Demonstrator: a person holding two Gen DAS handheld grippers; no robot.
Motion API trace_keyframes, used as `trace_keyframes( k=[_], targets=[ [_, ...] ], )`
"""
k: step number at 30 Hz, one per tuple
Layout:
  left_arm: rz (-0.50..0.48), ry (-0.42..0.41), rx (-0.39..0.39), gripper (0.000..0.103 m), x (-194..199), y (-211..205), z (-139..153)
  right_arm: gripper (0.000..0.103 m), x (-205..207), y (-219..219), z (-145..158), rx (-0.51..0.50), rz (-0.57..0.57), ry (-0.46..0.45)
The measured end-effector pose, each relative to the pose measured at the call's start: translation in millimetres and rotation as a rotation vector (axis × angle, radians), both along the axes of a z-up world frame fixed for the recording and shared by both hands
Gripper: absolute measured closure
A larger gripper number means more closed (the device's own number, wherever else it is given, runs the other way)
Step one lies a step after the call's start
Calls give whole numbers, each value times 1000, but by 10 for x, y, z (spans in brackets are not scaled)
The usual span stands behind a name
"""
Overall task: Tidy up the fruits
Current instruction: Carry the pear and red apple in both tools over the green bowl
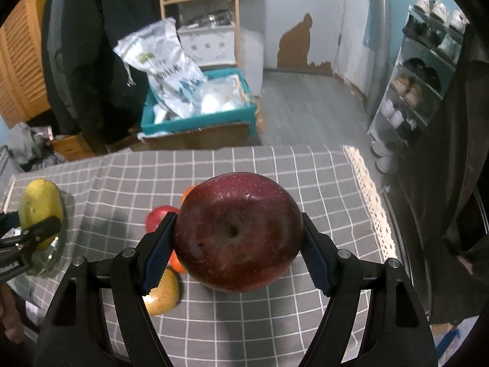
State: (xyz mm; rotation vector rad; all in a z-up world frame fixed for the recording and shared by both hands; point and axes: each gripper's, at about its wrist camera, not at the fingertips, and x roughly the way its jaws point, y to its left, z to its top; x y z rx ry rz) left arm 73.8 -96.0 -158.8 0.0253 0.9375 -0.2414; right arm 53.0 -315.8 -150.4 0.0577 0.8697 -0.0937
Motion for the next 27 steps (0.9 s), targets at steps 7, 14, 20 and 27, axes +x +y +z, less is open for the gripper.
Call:
trace_keyframes(
  k=[7,14,20,27],
  targets=[
    [27,-52,0,36,-76,107,218,27,-107,133,258,-19,27,-63],
    [54,-87,5,36,-130,219,352,27,-141,277,409,-32,48,-89],
    [76,-100,-2,36,-143,355,393,27,-112,459,479,-45,79,-103],
    [114,-107,-10,36,-151,571,413,27,-31,713,516,-40,121,-105]
  ],
)
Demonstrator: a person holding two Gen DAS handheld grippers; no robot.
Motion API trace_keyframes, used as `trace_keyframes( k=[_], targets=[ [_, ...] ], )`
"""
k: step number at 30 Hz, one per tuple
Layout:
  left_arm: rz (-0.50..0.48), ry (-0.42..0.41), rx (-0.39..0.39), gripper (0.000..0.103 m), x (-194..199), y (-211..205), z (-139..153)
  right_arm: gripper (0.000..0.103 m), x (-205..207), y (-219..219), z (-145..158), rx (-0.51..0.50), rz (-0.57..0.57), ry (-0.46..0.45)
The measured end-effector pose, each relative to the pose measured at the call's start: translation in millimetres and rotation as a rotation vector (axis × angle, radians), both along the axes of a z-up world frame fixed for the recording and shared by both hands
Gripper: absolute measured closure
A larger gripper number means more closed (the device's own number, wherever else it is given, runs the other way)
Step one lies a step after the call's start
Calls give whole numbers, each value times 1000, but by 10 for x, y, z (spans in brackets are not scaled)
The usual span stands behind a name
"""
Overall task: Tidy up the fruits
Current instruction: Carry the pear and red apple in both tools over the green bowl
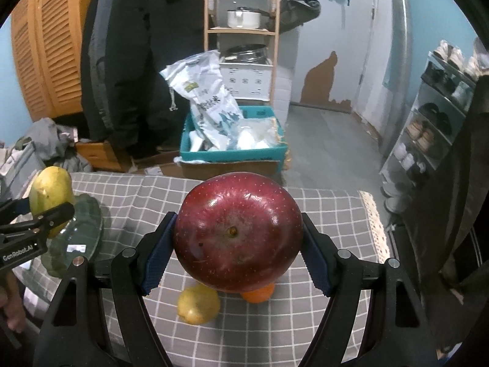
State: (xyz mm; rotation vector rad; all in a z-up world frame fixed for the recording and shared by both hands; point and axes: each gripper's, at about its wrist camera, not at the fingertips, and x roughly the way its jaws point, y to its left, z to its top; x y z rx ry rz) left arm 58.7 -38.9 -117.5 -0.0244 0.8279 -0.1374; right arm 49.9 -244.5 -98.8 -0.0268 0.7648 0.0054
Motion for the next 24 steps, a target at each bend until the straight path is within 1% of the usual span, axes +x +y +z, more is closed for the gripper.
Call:
trace_keyframes(
  k=[4,8,18,24],
  targets=[
    [21,1,-2,36,0,137,-15,27,78,174,15,11,28,5],
    [50,1,4,36,-3,297,-42,27,168,391,2,-2,58,8],
    [131,23,-16,36,8,748,-144,27,391,909,-115,9,142,52],
    [172,44,-16,36,28,983,-229,27,529,1266,-181,36,203,79]
  ],
)
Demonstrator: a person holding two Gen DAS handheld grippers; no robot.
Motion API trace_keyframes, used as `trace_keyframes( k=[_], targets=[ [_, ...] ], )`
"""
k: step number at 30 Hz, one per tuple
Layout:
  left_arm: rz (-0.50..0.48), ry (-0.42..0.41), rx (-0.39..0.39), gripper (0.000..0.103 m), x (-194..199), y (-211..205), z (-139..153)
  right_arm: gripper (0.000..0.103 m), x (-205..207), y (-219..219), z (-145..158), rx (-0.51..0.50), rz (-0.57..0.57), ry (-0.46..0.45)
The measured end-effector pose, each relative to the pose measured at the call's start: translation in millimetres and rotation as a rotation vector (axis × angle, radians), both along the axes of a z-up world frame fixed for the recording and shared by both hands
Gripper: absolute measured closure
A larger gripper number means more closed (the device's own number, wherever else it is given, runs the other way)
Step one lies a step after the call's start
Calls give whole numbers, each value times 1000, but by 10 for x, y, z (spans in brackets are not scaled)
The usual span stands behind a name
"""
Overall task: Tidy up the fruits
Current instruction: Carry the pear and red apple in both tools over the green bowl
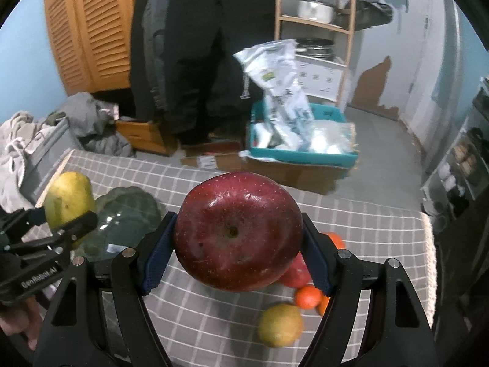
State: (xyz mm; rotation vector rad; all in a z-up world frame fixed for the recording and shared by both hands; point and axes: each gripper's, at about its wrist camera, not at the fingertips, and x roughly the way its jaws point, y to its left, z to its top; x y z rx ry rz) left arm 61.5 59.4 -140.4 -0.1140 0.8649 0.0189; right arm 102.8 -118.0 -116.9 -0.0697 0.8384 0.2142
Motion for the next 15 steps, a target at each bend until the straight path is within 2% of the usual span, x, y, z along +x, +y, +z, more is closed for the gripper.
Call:
trace_keyframes(
  k=[7,15],
  targets=[
    [55,33,5,36,17,323,-159,27,167,467,-166,17,76,42],
    [127,96,14,36,42,706,-457,27,355,917,-487,39,153,131]
  ],
)
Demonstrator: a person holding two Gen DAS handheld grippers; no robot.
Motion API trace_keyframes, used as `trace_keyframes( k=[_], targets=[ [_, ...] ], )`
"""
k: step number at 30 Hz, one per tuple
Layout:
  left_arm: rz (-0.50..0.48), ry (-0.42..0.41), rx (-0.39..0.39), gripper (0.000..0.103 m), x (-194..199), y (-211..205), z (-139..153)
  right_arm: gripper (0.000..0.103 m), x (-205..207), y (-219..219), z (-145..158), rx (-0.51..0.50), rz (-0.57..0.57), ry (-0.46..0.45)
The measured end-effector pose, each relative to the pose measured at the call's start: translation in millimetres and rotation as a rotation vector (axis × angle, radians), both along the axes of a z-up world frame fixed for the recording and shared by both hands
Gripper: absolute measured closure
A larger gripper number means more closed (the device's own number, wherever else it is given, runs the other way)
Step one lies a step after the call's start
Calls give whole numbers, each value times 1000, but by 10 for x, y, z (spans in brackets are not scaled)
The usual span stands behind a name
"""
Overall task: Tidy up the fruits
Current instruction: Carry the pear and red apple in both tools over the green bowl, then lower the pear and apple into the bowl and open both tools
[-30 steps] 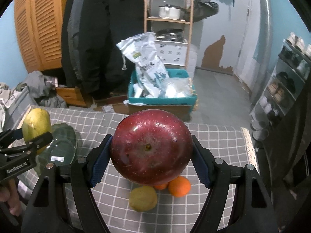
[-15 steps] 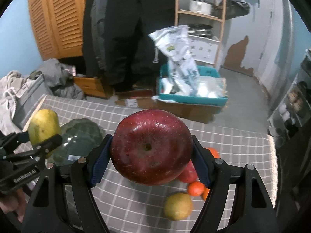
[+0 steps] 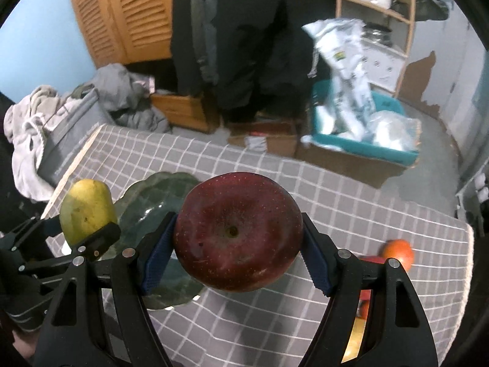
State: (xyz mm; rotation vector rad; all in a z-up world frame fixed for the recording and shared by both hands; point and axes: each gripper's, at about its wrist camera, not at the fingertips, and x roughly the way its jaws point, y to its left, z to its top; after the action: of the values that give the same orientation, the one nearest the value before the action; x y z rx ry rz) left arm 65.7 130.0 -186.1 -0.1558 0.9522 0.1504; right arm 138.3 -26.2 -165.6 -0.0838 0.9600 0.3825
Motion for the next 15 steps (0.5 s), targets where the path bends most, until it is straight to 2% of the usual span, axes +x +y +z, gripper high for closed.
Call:
trace_keyframes(
  k=[15],
  targets=[
    [60,166,-27,36,91,360,-724,27,268,578,-737,-9,113,190]
  ],
)
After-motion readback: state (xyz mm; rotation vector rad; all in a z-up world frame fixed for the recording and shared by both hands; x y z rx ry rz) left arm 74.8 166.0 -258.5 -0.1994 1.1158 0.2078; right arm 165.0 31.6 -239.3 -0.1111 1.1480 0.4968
